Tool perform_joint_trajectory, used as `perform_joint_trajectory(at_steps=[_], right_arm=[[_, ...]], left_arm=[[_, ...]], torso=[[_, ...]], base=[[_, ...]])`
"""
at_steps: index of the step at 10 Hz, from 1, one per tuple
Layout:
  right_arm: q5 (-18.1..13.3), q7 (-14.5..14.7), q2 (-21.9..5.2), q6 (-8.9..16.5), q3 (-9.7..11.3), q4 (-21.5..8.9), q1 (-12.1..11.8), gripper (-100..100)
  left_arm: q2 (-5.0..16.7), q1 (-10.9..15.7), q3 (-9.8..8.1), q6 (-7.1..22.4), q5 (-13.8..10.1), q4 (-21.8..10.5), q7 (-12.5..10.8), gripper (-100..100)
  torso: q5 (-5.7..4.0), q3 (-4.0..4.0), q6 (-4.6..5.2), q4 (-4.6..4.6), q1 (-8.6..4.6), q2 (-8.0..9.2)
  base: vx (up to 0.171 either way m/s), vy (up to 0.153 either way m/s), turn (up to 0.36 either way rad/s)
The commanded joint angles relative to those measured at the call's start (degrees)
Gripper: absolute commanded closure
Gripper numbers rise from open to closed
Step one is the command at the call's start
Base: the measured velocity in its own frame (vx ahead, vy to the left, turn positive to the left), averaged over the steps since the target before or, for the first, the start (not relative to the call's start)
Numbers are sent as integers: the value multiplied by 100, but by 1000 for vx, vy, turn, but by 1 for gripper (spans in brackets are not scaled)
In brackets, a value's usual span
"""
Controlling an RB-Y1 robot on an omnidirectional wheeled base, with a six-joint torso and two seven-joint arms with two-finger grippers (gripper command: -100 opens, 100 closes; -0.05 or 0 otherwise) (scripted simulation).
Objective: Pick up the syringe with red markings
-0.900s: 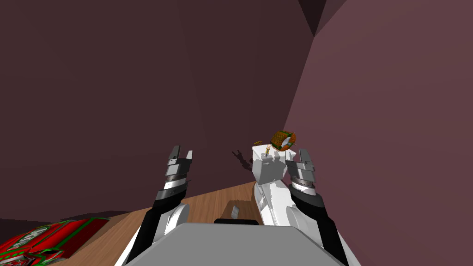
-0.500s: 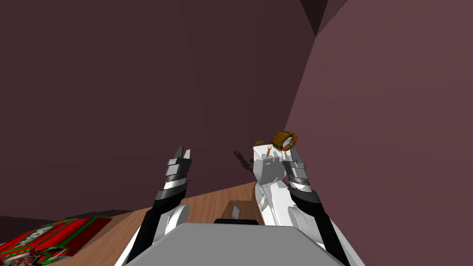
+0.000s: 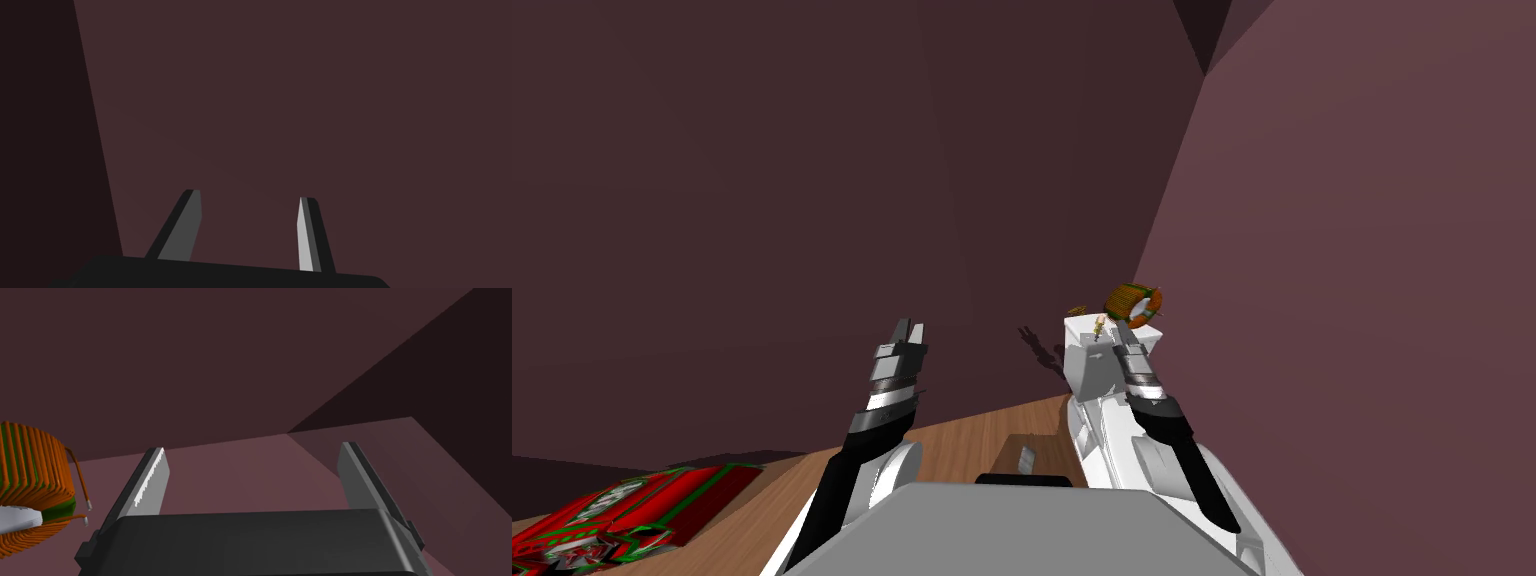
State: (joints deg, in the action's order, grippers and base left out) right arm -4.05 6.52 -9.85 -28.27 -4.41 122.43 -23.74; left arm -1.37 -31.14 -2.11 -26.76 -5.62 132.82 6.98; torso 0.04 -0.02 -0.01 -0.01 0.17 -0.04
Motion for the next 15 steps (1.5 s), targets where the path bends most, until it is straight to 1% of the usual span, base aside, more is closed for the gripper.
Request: perform_joint_trajectory(at_steps=[1,6,9,11,12,15], right_arm=[[-222,-8,-119,216,-37,-182,98,-100],[-1004,-5,-473,979,-148,-843,575,-100],[-1506,-5,-708,1478,-219,-1280,888,-100],[-1850,-6,-876,1805,-267,-1638,1106,-100],[-1850,-6,-876,1826,-267,-1638,1106,-100],[-2371,-10,-1153,2319,-339,-2189,1446,-100]], left_arm=[[0,0,0,0,0,0,0,0],[0,0,0,0,0,0,0,0],[0,0,0,0,0,0,0,0],[0,0,0,0,0,0,0,0],[0,0,0,0,0,0,0,0],[0,0,0,0,0,0,0,0]], torso=[[0,0,0,0,0,0],[2,0,1,0,6,1],[1,0,2,0,3,0],[1,0,1,0,5,0],[1,0,1,0,4,1],[1,0,1,0,0,0]], base=[[7,58,28],[5,61,27],[5,57,30],[3,63,31],[2,42,5],[4,52,29]])
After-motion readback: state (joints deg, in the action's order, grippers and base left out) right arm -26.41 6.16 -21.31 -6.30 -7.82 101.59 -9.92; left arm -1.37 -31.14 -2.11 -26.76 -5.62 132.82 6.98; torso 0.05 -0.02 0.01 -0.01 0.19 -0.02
